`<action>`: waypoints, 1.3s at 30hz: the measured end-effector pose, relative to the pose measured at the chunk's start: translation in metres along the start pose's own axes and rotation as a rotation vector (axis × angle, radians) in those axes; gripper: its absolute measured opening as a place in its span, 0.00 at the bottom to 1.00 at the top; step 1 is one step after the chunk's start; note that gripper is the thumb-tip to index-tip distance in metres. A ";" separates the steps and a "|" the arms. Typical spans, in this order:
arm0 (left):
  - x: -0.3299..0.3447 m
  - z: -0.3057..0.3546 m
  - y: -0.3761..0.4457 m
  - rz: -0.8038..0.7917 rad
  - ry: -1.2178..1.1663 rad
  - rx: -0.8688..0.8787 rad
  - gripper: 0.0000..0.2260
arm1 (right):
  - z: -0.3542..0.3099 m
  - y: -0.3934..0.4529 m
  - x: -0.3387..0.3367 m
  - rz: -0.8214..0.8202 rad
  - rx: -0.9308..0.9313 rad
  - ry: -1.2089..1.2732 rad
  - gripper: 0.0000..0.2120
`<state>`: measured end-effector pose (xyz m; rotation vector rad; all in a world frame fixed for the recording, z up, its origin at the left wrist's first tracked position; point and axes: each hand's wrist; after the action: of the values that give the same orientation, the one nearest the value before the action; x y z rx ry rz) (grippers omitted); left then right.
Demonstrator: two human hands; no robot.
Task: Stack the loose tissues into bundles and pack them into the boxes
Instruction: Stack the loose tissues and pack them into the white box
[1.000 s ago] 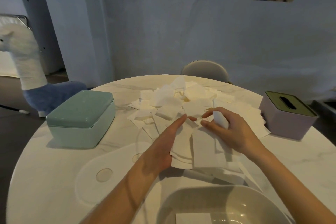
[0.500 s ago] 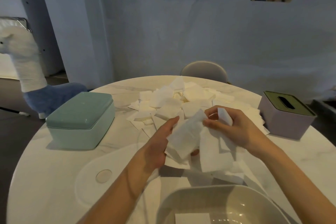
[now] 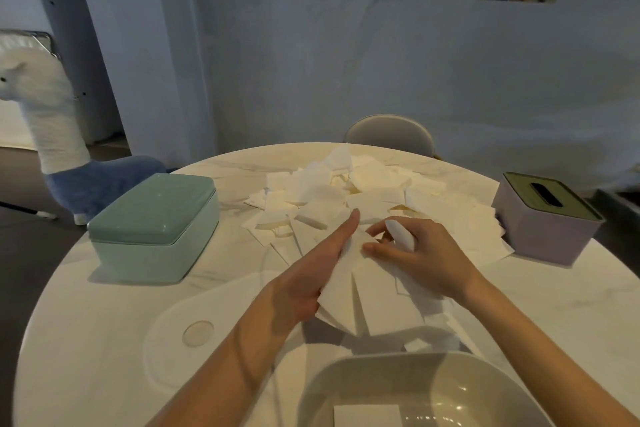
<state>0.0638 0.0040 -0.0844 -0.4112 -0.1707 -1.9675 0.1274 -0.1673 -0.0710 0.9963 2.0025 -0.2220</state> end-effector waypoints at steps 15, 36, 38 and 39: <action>-0.011 -0.003 0.000 0.175 0.149 0.278 0.17 | -0.002 -0.009 -0.017 -0.037 0.240 0.250 0.09; 0.006 -0.003 0.007 0.146 0.166 0.229 0.17 | -0.019 0.000 -0.023 0.246 0.394 0.863 0.19; 0.018 -0.003 0.004 0.066 0.385 0.254 0.19 | -0.020 0.000 -0.020 0.280 0.372 0.885 0.19; 0.023 -0.006 0.004 0.038 0.450 0.248 0.18 | -0.020 0.000 -0.018 0.289 0.348 0.879 0.19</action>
<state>0.0579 -0.0191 -0.0825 0.1900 -0.1142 -1.9210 0.1206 -0.1676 -0.0449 1.8145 2.5950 0.0508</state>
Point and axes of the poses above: each hand's wrist, its own y-axis towards the middle knuckle, its own x-axis out of the palm, z = x × y, and after that the axes turned 15 degrees about -z, right-handed
